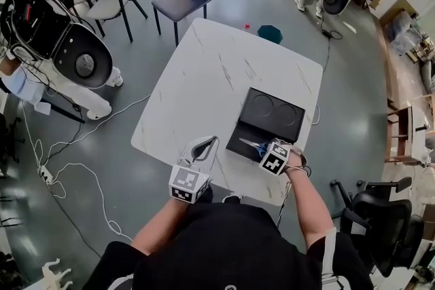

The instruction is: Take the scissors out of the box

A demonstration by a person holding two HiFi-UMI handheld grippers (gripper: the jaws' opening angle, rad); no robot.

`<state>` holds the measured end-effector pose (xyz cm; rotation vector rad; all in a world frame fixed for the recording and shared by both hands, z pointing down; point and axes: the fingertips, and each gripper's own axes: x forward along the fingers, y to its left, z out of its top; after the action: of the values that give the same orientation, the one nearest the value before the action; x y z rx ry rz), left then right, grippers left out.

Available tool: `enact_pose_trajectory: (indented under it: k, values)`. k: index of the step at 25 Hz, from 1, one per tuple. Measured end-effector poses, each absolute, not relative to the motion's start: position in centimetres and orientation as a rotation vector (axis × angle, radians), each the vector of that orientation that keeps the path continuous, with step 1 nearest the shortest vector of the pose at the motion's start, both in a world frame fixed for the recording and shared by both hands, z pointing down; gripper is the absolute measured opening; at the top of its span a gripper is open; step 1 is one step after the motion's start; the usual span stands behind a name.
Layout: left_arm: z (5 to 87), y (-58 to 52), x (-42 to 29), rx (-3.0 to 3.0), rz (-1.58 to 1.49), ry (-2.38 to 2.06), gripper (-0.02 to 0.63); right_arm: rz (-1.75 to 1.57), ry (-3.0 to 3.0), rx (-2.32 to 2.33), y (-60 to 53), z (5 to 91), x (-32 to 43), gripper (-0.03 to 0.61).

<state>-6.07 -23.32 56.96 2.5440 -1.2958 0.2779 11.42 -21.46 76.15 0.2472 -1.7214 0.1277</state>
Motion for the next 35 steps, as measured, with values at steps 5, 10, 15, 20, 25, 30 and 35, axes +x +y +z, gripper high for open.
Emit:
enact_pose_trajectory:
  k: [5,10,15,20,25,30,35]
  values:
    - [57.0,-23.8,-5.9,2.556,0.280,-1.291,0.009,0.136,-1.724,0.270,-21.5,76.0,11.3,0.083]
    - [56.8,-23.8,-5.5,2.564,0.280,-1.281,0.009,0.163,-1.778,0.342,-21.5,74.7,11.0,0.083]
    - [56.6,-23.3,-4.8,2.573,0.287,-1.269,0.009,0.159,-1.819,0.421,-21.2,72.7,11.9,0.083]
    - [56.3,-23.1,-4.0,2.587,0.292,-1.249,0.009,0.124,-1.916,0.541,-21.1,69.2,11.8,0.083]
    - [56.2,-22.9,-3.2,2.604,0.288,-1.227,0.009,0.098,-2.061,0.717,-21.7,64.6,10.9,0.083]
    - [55.8,-22.7,-2.5,2.619,0.289,-1.207,0.009,0.046,-2.192,0.897,-22.6,59.6,10.3,0.083]
    - [55.1,-22.7,-1.8,2.636,0.281,-1.198,0.009,-0.002,-2.279,1.054,-22.9,56.3,10.3,0.083]
